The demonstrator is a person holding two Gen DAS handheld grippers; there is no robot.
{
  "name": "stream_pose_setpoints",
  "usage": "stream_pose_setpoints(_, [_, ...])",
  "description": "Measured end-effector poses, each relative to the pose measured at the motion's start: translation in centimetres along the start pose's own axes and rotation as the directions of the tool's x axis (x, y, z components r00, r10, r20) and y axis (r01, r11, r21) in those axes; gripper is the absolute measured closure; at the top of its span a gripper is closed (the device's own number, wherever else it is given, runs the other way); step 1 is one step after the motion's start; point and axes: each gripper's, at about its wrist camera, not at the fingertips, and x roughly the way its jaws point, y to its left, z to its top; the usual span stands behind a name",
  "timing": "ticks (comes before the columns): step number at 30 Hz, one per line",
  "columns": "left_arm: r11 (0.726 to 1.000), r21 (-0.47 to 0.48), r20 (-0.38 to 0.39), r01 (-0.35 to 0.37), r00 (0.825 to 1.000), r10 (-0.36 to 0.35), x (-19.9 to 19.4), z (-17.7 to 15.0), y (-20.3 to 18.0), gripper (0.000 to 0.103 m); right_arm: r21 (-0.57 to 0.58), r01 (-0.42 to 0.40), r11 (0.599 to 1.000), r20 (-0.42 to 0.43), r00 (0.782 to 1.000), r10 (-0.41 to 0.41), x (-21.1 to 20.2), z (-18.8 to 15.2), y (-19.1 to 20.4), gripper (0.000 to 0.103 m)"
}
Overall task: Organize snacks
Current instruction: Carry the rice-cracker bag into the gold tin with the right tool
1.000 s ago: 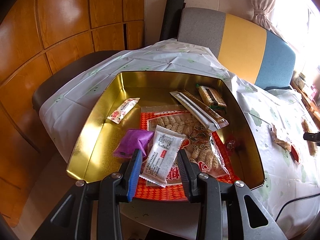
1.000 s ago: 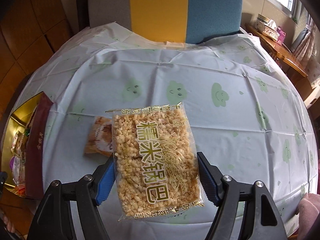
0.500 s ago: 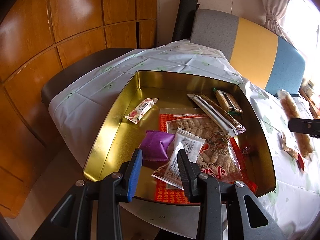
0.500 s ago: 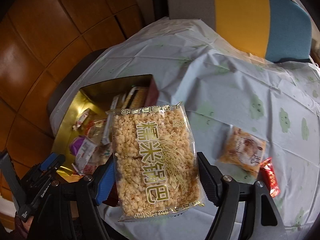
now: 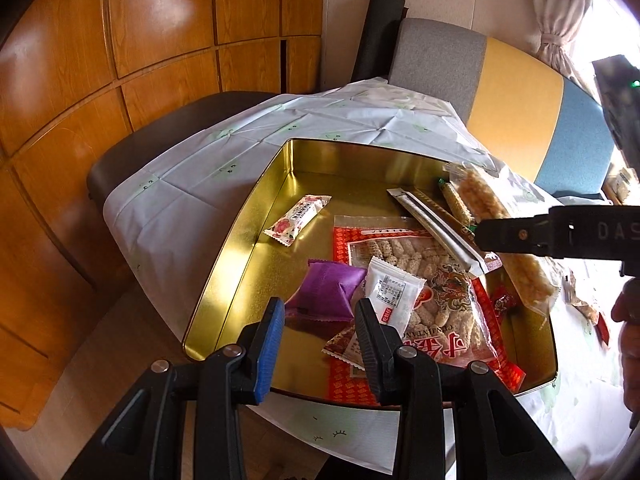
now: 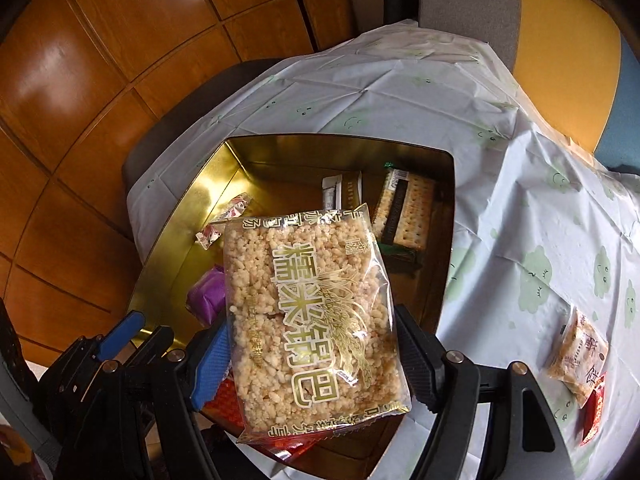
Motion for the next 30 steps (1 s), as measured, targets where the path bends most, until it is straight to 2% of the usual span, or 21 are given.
stream_pose_setpoints(5, [1.0,-0.015,-0.001,-0.008,1.0,0.008,0.3,0.1,0.4,0.066,-0.001,-0.016,1.0,-0.01,1.0,0.016,1.1,1.2,0.6,0.027])
stream_pose_setpoints(13, [0.999,-0.048,-0.011,-0.023,1.0,0.023,0.9,0.2,1.5,0.066,0.091,-0.085,0.992,0.028,0.996,0.083,3.1,3.9,1.1,0.027])
stream_pose_setpoints(17, [0.997,-0.068,-0.016,-0.029,0.999,0.028,1.1,0.2,2.1,0.066,0.15,-0.123,0.981,-0.025,0.991,0.128,6.1,4.9,1.4,0.026])
stream_pose_setpoints(21, [0.997,-0.076,-0.024,-0.029,0.999,0.027,1.3,0.2,2.4,0.066,0.224,-0.105,0.969,-0.084,0.988,0.127,8.4,4.2,1.0,0.026])
stream_pose_setpoints(27, [0.997,-0.068,-0.012,-0.028,1.0,0.027,0.9,0.1,2.1,0.066,0.248,-0.183,0.951,-0.024,0.981,0.195,7.1,3.6,0.2,0.024])
stream_pose_setpoints(30, [0.997,-0.069,-0.008,-0.027,1.0,0.026,0.8,0.0,2.1,0.066,0.178,-0.161,0.971,-0.024,0.985,0.168,5.8,2.9,0.6,0.024])
